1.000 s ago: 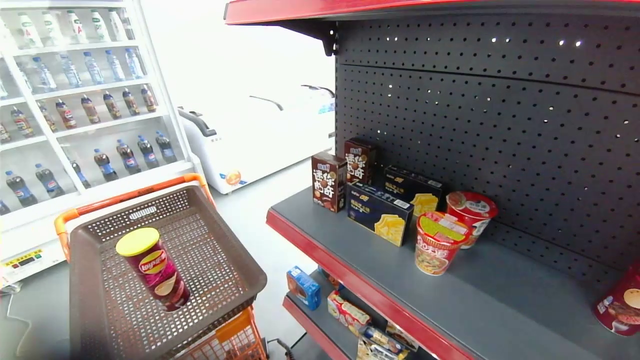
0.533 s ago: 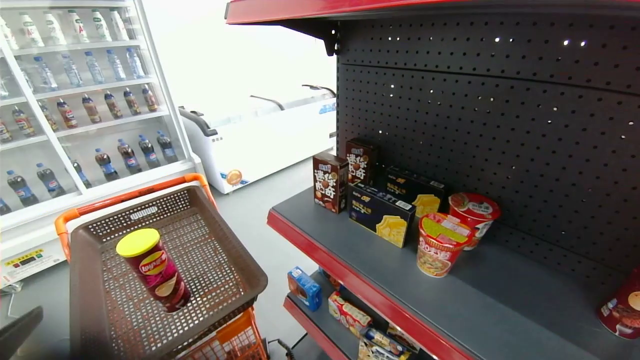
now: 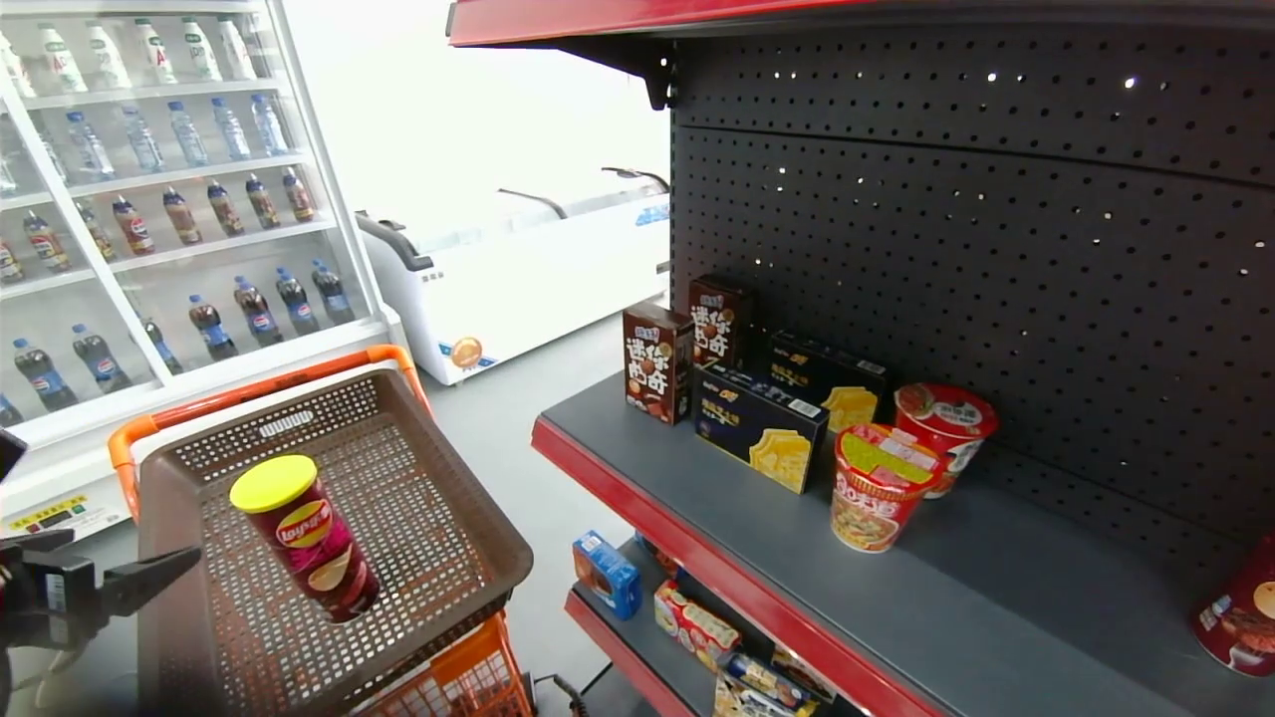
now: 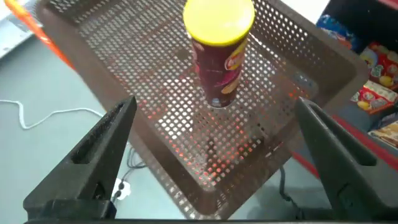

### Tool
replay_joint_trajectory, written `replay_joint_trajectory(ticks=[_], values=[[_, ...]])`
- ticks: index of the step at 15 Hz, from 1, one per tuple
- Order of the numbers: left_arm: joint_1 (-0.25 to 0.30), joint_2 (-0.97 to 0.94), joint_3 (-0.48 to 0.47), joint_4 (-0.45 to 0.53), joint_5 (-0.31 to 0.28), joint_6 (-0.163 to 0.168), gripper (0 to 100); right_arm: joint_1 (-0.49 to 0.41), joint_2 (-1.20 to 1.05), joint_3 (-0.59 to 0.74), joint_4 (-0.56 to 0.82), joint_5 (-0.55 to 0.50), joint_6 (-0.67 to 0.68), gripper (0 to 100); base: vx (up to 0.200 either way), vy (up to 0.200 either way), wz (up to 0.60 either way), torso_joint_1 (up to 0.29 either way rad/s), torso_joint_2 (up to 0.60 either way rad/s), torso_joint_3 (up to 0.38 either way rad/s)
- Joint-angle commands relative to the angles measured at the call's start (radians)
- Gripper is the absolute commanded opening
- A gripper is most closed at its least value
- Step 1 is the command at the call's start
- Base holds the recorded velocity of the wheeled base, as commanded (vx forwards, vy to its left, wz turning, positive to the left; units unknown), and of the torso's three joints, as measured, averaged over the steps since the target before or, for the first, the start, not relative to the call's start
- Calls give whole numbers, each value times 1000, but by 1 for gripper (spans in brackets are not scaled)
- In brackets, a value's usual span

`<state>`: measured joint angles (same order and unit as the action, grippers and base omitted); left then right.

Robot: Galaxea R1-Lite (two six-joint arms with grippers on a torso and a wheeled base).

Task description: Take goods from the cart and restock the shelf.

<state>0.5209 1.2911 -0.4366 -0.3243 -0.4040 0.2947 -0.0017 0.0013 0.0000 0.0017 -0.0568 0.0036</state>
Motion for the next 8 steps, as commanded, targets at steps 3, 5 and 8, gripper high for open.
replay_joint_trajectory(ticks=[3,5,8], values=[[-47,306,127,-254,-53,1,100,0,0,0,0,0,-1,100,0,0,0,0,0,0],[-48,381,107,-308,-53,1,100,0,0,0,0,0,-1,100,0,0,0,0,0,0],[-48,471,87,-389,-55,1,100,0,0,0,0,0,-1,100,0,0,0,0,0,0]])
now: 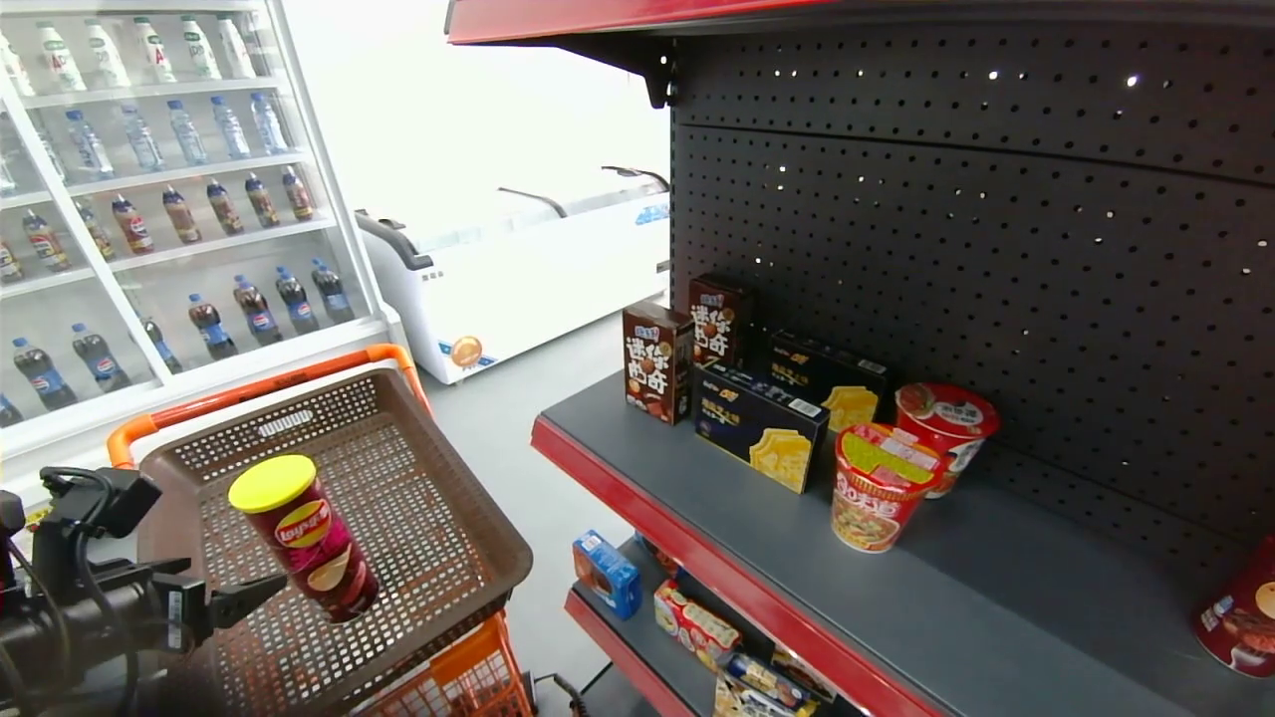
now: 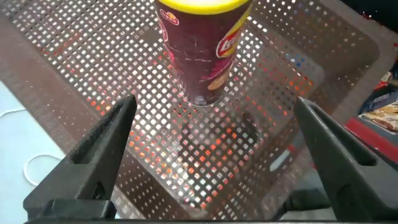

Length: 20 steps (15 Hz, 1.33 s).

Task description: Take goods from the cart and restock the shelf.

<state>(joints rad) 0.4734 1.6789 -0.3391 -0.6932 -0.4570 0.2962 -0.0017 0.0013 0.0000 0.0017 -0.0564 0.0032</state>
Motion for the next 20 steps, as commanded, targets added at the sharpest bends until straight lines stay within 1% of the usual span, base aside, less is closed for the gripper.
replay_joint_trajectory(ticks=[1,3,4,5,8,9,10,12,13,15,17,18,19,20], values=[[-1,111,-21,-31,-2,0,100,0,0,0,0,0,0,100,0,0,0,0,0,0],[-2,185,-47,-62,-2,-3,100,0,0,0,0,0,0,100,0,0,0,0,0,0],[-2,214,-55,-89,-2,0,100,0,0,0,0,0,0,100,0,0,0,0,0,0],[-10,271,-72,-137,-2,0,100,0,0,0,0,0,0,100,0,0,0,0,0,0],[-47,328,-95,-175,-2,-8,100,0,0,0,0,0,0,100,0,0,0,0,0,0],[-65,364,-104,-221,-2,-9,100,0,0,0,0,0,0,100,0,0,0,0,0,0],[-75,381,-118,-243,0,-8,100,0,0,0,0,0,1,100,0,0,0,0,0,0],[-78,407,-152,-249,3,-6,100,0,0,0,0,0,0,100,0,0,0,0,0,0],[-93,429,-187,-249,6,3,100,0,0,0,0,0,0,100,0,0,0,0,0,0],[-116,464,-247,-253,4,9,100,0,0,0,0,0,0,100,0,0,0,0,0,0],[-130,481,-270,-253,3,11,100,0,0,0,0,0,0,100,0,0,0,0,0,0],[-150,484,-270,-253,6,23,100,0,0,0,0,0,0,100,0,0,0,0,0,0],[-156,487,-264,-253,6,34,100,0,0,0,0,0,0,100,0,0,0,0,0,0],[-167,493,-264,-259,6,27,100,0,0,0,0,0,0,100,0,0,0,0,0,0]])
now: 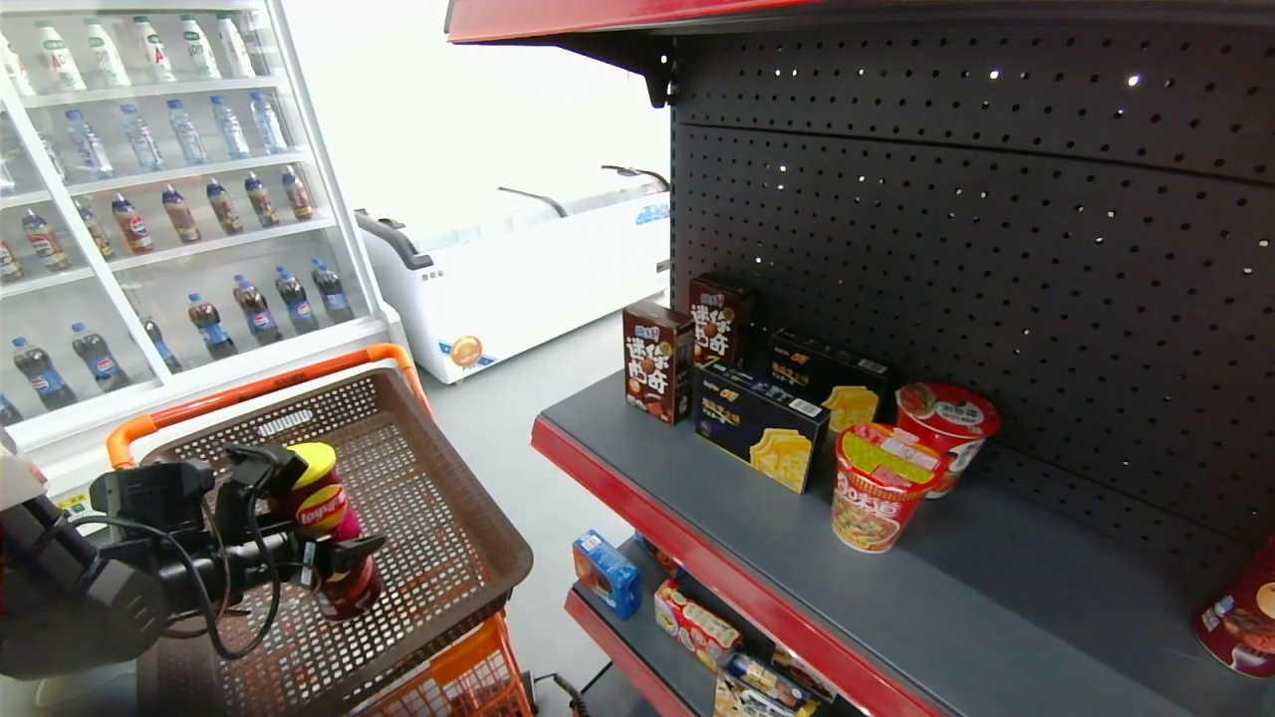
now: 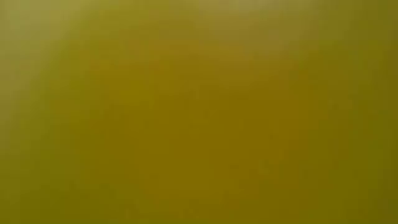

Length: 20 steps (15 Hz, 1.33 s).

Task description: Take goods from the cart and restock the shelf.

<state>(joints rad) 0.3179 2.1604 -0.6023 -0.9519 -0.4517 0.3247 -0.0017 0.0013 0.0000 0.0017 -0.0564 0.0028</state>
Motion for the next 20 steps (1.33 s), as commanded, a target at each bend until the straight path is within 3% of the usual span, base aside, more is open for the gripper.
replay_joint_trajectory(ticks=[1,2,4,8,13,16,19,20], values=[[-17,12,3,-13,-2,-6,100,0,0,0,0,0,0,100,0,0,0,0,0,0],[-25,19,-13,-22,1,-9,0,0,0,0,0,0,0,100,0,0,0,0,0,0],[-23,18,4,-33,-1,2,0,0,0,0,0,0,0,100,0,0,0,0,0,0],[-26,-13,78,-65,8,-9,0,0,0,0,0,0,0,100,0,0,0,0,0,0],[-23,-202,75,-51,39,-18,0,0,0,0,0,0,0,100,0,0,0,0,0,0],[-40,-422,69,-38,50,-138,0,0,0,0,0,0,0,100,0,0,0,0,0,0],[-31,-672,70,156,79,-153,0,0,0,0,0,0,0,100,0,0,0,0,0,0],[-29,-774,70,266,114,-151,0,0,0,0,0,0,0,100,0,0,0,0,0,0]])
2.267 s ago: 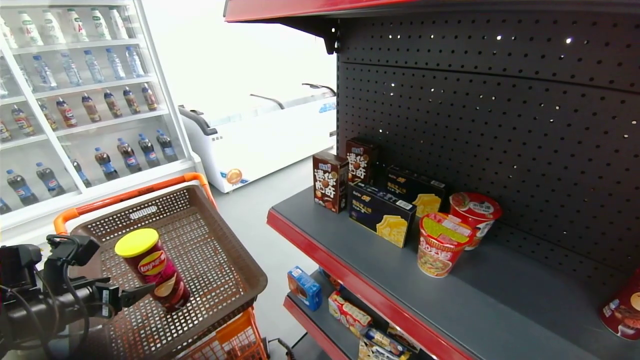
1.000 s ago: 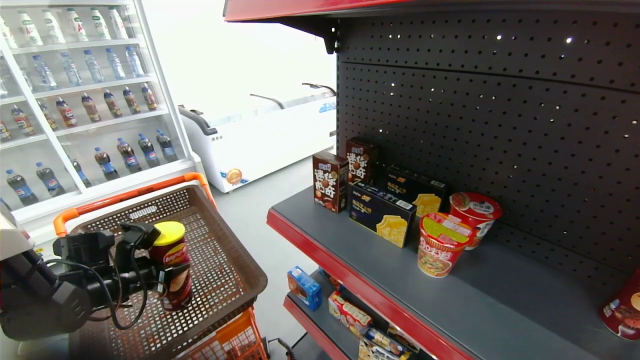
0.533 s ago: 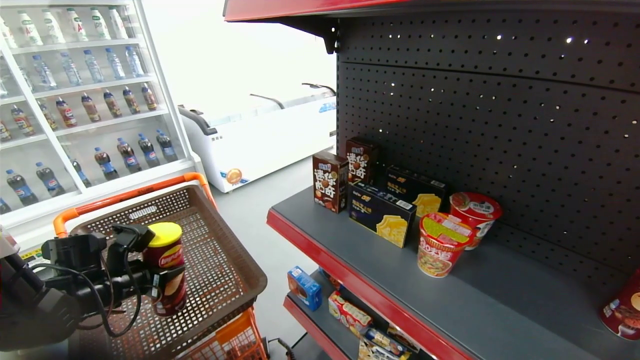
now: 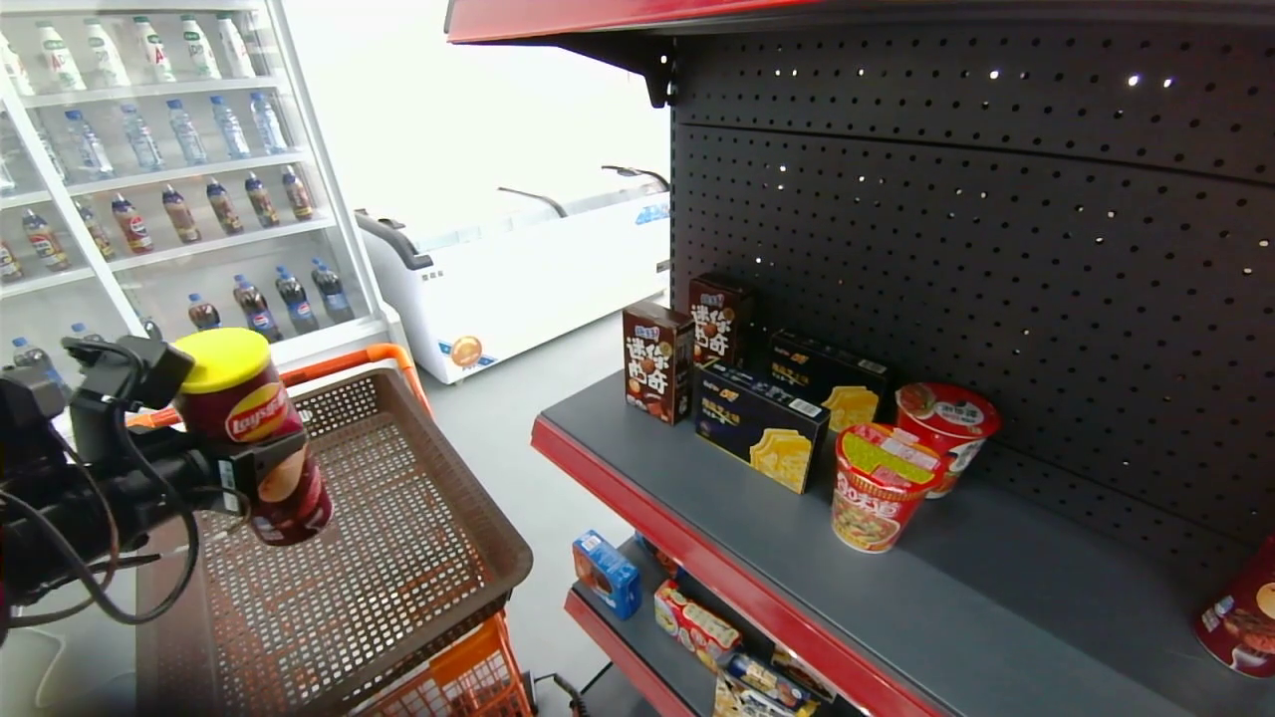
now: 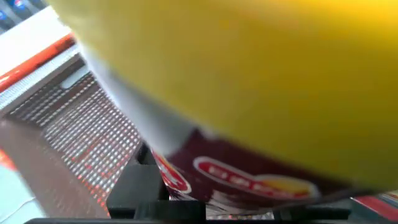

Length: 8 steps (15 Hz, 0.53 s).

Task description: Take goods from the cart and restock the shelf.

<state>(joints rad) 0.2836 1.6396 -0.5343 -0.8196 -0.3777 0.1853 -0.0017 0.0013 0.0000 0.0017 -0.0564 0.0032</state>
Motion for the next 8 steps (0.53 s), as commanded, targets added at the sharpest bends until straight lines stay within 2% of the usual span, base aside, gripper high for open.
replay_joint_trajectory(ticks=[1,2,3,4,5,6,7,8], values=[[3,-368,13,260,69,-14,0,0,0,0,0,0,0,100,0,0,0,0,0,0],[0,-434,19,329,72,-14,0,0,0,0,0,0,0,100,0,0,0,0,0,0],[0,-538,33,439,71,-14,0,0,0,0,0,0,0,100,0,0,0,0,0,0],[2,-629,62,488,72,-26,0,0,0,0,0,0,0,100,0,0,0,0,0,0],[0,-693,102,490,69,-67,0,0,0,0,0,0,0,100,0,0,0,0,0,0],[-9,-765,142,491,65,-124,0,0,0,0,0,0,0,100,0,0,0,0,0,0],[-21,-810,175,487,65,-156,0,0,0,0,0,0,0,100,0,0,0,0,0,0],[-27,-831,189,484,65,-167,0,0,0,0,0,0,0,100,0,0,0,0,0,0]])
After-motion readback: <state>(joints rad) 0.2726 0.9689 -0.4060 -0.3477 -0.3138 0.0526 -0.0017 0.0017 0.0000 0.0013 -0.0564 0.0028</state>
